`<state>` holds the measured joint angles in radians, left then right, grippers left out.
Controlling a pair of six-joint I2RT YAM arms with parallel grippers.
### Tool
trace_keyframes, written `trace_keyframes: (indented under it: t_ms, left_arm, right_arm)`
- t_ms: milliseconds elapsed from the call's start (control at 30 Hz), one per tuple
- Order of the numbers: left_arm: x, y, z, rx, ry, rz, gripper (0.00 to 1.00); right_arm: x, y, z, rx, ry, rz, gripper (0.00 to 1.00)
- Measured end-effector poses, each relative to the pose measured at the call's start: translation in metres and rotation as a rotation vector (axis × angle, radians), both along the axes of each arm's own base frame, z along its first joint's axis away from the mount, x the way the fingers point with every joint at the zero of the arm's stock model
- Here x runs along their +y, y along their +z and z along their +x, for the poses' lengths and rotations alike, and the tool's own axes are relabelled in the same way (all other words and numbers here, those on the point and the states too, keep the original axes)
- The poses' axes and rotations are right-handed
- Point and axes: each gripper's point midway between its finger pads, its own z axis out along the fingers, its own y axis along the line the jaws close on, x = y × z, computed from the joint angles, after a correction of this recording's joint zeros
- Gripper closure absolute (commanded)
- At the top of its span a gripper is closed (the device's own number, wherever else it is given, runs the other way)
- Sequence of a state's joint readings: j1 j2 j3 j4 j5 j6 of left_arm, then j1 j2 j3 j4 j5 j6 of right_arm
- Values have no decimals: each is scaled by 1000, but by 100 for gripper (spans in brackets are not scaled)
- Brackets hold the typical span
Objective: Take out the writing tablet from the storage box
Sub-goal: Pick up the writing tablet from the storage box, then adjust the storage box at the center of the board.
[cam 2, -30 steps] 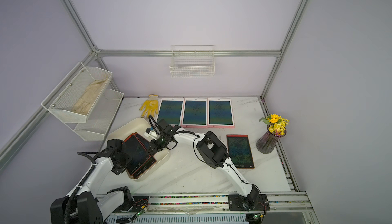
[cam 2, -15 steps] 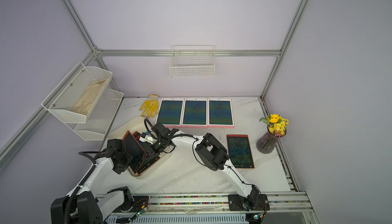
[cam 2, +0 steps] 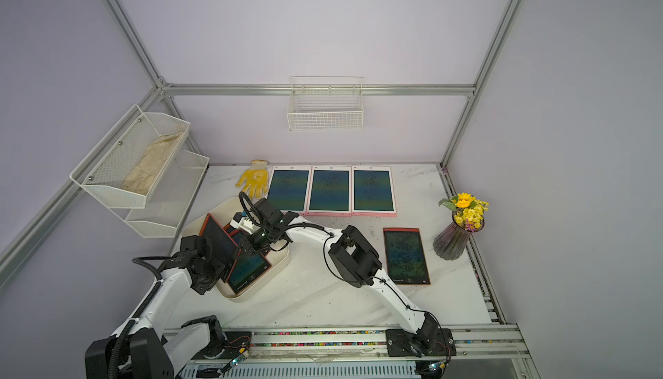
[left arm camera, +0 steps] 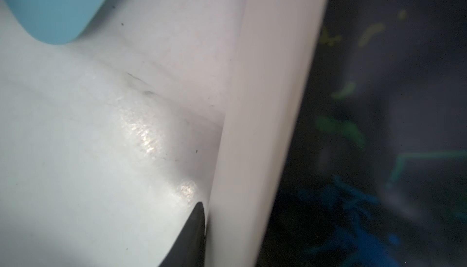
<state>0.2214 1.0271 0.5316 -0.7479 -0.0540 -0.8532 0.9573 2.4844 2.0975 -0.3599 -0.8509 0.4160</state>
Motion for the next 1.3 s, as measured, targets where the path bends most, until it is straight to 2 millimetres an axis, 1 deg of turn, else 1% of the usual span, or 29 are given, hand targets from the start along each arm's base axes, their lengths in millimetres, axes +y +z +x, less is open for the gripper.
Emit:
trace_keyframes:
  t_ms: [133, 367, 500, 533, 667, 833, 900, 1033, 1133, 1300]
  left_arm:
    - [0, 1, 0, -5, 0, 1, 71]
    - [-1, 1, 0, -6, -1, -2, 71]
    - [0, 2, 0, -12, -1, 0, 71]
    - [0, 3, 1, -14, -1, 0, 71]
    - [0, 5, 2, -28, -1, 3, 72]
    - [-3, 11, 4, -61, -8, -10, 72]
    - [-4, 14, 5, -77, -10, -11, 72]
    - [-9, 21, 8, -119, -27, -28, 70]
    - [-12, 27, 10, -152, -41, -39, 69]
    - [-19, 34, 13, -193, -73, -61, 65]
  right_arm:
    - [1, -4, 2, -6, -12, -11, 79]
    - [9, 15, 9, -38, -22, 36, 79]
    - [13, 18, 13, -38, -31, 51, 81]
    - [14, 17, 14, -38, -35, 53, 82]
    - [15, 6, 23, -40, -76, 23, 93]
    - [13, -7, 31, -70, -113, 1, 98]
    - [11, -8, 32, -85, -118, 3, 100]
    - [5, 0, 36, -124, -138, 1, 100]
    - [0, 10, 40, -158, -160, 1, 100]
    - [-14, 41, 49, -213, -209, 23, 100]
